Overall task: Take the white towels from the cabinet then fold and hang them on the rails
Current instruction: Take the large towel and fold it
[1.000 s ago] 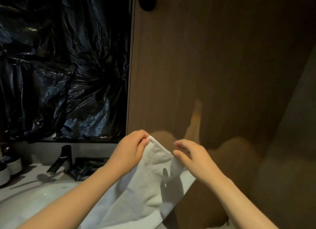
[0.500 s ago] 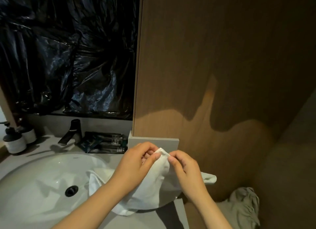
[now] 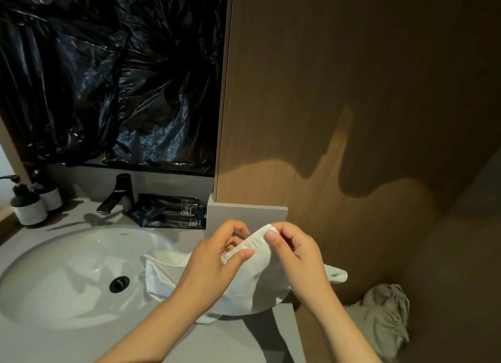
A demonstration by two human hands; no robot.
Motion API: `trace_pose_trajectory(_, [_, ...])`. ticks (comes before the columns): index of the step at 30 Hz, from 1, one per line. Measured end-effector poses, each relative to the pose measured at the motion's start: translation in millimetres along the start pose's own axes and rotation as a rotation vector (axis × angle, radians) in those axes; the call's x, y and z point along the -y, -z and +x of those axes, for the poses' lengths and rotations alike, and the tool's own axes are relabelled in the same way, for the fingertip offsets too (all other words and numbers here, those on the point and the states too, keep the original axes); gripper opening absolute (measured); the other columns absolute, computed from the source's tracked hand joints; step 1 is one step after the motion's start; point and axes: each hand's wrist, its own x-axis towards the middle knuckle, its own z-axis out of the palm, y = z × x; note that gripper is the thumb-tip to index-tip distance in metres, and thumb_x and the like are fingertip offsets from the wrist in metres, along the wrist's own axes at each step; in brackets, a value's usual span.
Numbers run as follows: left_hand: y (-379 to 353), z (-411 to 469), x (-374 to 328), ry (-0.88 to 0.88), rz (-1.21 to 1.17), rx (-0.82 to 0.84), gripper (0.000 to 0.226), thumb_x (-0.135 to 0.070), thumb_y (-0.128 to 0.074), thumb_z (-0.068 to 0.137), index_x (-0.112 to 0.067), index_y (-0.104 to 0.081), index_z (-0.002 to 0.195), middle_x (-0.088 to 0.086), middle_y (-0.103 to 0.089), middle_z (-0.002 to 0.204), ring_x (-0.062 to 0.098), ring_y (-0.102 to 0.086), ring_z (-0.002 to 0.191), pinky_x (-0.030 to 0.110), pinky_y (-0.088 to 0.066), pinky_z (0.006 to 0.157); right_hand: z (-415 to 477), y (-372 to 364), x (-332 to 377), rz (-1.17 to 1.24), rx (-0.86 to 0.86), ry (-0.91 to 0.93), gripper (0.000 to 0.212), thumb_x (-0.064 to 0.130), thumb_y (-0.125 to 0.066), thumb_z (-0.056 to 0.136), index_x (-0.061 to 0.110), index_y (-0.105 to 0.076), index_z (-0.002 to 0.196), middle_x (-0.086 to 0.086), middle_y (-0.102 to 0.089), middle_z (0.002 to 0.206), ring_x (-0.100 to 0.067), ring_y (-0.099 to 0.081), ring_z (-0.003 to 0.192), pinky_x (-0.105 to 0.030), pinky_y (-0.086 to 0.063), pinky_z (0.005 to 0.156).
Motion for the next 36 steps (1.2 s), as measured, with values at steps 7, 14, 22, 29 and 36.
trace_pose_trajectory(7, [2.7, 6.3, 9.3, -0.068, 0.062, 0.046, 0.024, -0.051, -0.062, 0.081, -0.028, -0.069, 0.079, -0.014, -0.065, 0.083, 0.007, -0.060, 0.084, 0.019, -0.046, 0.069, -0.1, 4.5, 6.3, 0.016, -0.099, 0.021, 0.010, 0.029, -0.058, 0.095, 0.030, -0.067, 0.091, 0.020, -0.065, 0.085, -0.003, -0.062, 0.093, -0.010, -0.050, 0.071])
trace_pose_trajectory(14, [11.0, 10.8, 32.1, -0.115, 0.227, 0.098, 0.052, -0.063, -0.046, 0.082, -0.016, -0.065, 0.070, -0.004, -0.061, 0.073, 0.011, -0.057, 0.072, 0.031, -0.046, 0.065, 9.7, 24.0, 27.5, 0.031, -0.204, 0.092, 0.014, 0.025, -0.057, 0.096, 0.032, -0.065, 0.086, 0.022, -0.065, 0.083, 0.001, -0.060, 0.090, -0.006, -0.047, 0.069])
trace_pose_trajectory(22, [13.8, 11.4, 42.5, -0.097, 0.198, 0.094, 0.052, -0.062, -0.044, 0.083, -0.017, -0.061, 0.065, -0.004, -0.057, 0.068, 0.012, -0.055, 0.071, 0.025, -0.043, 0.063, 23.9, 38.8, 39.6, -0.030, -0.250, 0.114, 0.015, 0.029, -0.057, 0.096, 0.038, -0.064, 0.086, 0.027, -0.064, 0.082, 0.005, -0.059, 0.090, -0.001, -0.045, 0.068])
trace_pose_trajectory(29, [18.1, 15.4, 51.6, -0.035, 0.196, 0.111, 0.060, -0.067, -0.041, 0.079, -0.013, -0.066, 0.070, 0.000, -0.059, 0.072, 0.013, -0.056, 0.074, 0.024, -0.044, 0.066, 43.1, 54.1, 53.9, -0.072, -0.330, 0.156, 0.015, 0.030, -0.056, 0.097, 0.036, -0.064, 0.086, 0.019, -0.065, 0.083, 0.006, -0.059, 0.088, -0.001, -0.044, 0.067])
trace_pose_trajectory(36, [30.8, 30.2, 55.2, -0.023, 0.284, 0.100, 0.062, -0.069, -0.036, 0.079, -0.017, -0.069, 0.076, -0.004, -0.062, 0.077, 0.008, -0.057, 0.076, 0.031, -0.048, 0.071, 64.6, 78.9, 77.8, -0.140, -0.430, 0.216, 0.018, 0.030, -0.054, 0.098, 0.038, -0.061, 0.083, 0.018, -0.063, 0.083, 0.008, -0.058, 0.086, 0.001, -0.043, 0.066])
